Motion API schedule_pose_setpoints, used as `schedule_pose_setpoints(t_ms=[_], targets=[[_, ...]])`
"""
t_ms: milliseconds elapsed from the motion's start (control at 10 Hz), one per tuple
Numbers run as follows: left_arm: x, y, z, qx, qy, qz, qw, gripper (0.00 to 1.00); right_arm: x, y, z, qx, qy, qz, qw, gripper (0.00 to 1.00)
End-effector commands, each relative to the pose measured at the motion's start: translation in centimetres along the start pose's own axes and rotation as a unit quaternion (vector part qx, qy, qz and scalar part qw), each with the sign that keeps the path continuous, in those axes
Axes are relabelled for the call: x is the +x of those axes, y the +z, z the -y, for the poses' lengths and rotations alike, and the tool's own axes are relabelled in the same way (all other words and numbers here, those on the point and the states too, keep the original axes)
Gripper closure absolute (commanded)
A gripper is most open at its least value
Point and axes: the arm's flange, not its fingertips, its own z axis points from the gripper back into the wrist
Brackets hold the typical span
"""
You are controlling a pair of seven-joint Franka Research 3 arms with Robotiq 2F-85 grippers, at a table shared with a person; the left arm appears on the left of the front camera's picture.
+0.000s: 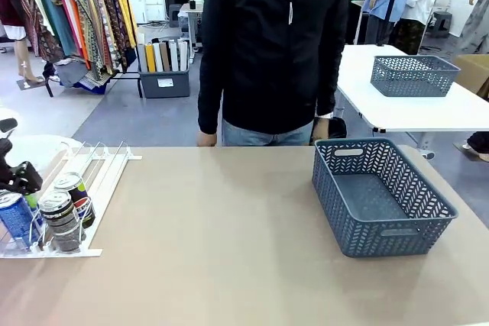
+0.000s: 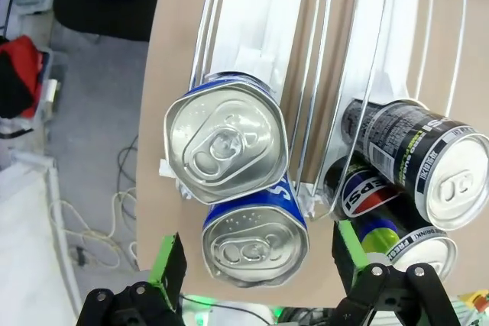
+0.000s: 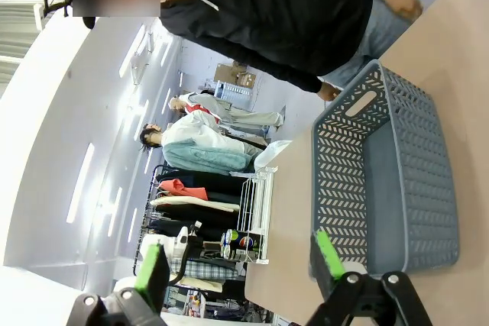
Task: Retrieve and store the cans from the dispenser.
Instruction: Pick up one can from the Automatic Can Dispenser and place it in the middle of the table.
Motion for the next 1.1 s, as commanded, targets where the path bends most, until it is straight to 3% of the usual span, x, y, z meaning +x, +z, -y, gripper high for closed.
schedule_pose_setpoints(t_ms=[0,300,400,500,600,1000], targets=[[-0.03,-0.57,0.13,0.020,0.017,-0.008,1.000,0.00,0.29,-0.02,-0.34,0.007,0.004,0.003,1.000,0.00],[0.26,-1.02,0.42,0.019,0.012,-0.001,1.000,0.00,0.29,-0.02,-0.34,0.007,0.004,0.003,1.000,0.00],[0.33,-1.01,0.44,0.017,0.010,0.001,1.000,0.14,0.29,-0.02,-0.34,0.007,0.004,0.003,1.000,0.00],[0.28,-1.06,0.52,0.018,0.007,0.000,1.000,0.74,0.29,-0.02,-0.34,0.007,0.004,0.003,1.000,0.00],[0.21,-1.14,0.54,0.019,0.006,-0.001,1.000,1.00,0.29,-0.02,-0.34,0.007,0.004,0.003,1.000,0.00],[0.25,-1.21,0.61,0.017,0.002,0.011,1.000,1.00,0.29,-0.02,-0.34,0.007,0.004,0.003,1.000,0.00]])
